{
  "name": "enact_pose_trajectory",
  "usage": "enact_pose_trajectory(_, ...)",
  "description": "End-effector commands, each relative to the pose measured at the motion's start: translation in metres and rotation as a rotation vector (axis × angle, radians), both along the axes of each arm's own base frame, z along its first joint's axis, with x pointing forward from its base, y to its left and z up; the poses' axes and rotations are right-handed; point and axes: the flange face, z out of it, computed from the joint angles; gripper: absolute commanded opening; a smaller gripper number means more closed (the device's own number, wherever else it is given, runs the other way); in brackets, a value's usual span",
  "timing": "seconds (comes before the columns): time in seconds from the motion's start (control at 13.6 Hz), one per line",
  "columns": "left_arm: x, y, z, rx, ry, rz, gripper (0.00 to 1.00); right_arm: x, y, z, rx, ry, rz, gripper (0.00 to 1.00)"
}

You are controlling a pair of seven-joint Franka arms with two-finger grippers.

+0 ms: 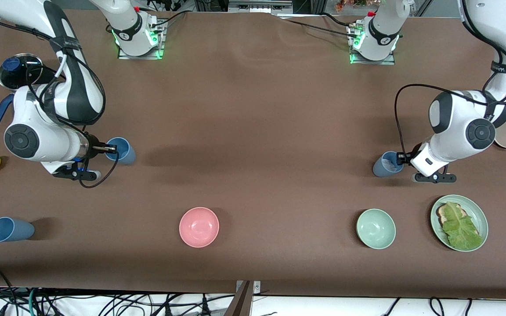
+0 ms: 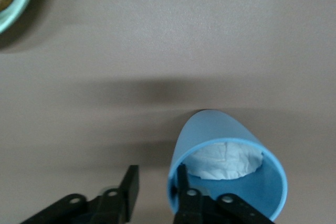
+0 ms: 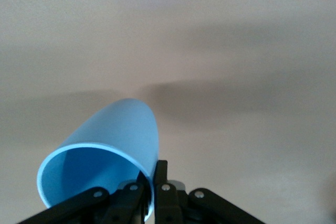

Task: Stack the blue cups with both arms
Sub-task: 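Hold the blue cup with the right gripper while the left gripper grasps another, then carry both blue cups toward each other at mid-table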

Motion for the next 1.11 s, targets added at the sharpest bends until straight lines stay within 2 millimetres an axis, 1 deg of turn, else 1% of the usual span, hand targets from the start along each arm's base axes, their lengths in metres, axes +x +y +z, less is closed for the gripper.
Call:
enact_pose_trajectory(0.0, 0.001, -0.005, 0.001, -0.026, -0.011, -0.01, 0.0, 0.005, 0.002, 0.009, 0.009, 0.002, -0.014, 0.0)
enact_pose_trajectory(0.15, 0.002, -0.017, 0.007, -0.026, 0.0, -0.018, 0.0, 0.011, 0.002, 0.013, 0.006, 0.022, -0.018, 0.0)
enact_pose_trajectory(0.3, 0.004, -0.053, 0.026, -0.043, -0.003, -0.037, 0.0, 0.019, 0.002, 0.022, 0.004, 0.036, -0.018, 0.0)
enact_pose_trajectory(0.37, 0.006, -0.079, 0.036, -0.05, -0.008, -0.016, 0.0, 0.021, 0.003, 0.023, 0.004, 0.042, -0.016, 0.0)
enact_pose_trajectory(0.44, 0.008, -0.109, 0.048, -0.058, -0.009, 0.018, 0.0, 0.023, 0.005, 0.026, 0.003, 0.04, -0.015, 0.0)
enact_pose_trajectory(0.59, 0.004, -0.173, 0.065, -0.077, -0.011, 0.093, 0.0, 0.023, 0.006, 0.028, 0.003, 0.037, -0.011, 0.0)
enact_pose_trajectory(0.74, -0.007, -0.238, 0.074, -0.098, -0.008, 0.184, 0.0, 0.026, 0.011, 0.037, 0.005, 0.028, -0.006, 0.0)
enact_pose_trajectory(0.81, -0.016, -0.28, 0.073, -0.109, 0.002, 0.204, 0.0, 0.027, 0.018, 0.038, -0.002, 0.043, -0.016, 0.0)
enact_pose_trajectory(0.89, -0.024, -0.316, 0.065, -0.115, 0.017, 0.223, 0.0, 0.028, 0.032, 0.047, -0.016, 0.043, -0.038, 0.0)
enact_pose_trajectory(0.96, -0.026, -0.343, 0.055, -0.124, 0.025, 0.218, 0.0, 0.027, 0.053, 0.051, -0.033, 0.049, -0.054, 0.0)
enact_pose_trajectory(1.03, -0.026, -0.366, 0.051, -0.137, 0.031, 0.225, 0.0, 0.025, 0.075, 0.058, -0.052, 0.046, -0.081, 0.0)
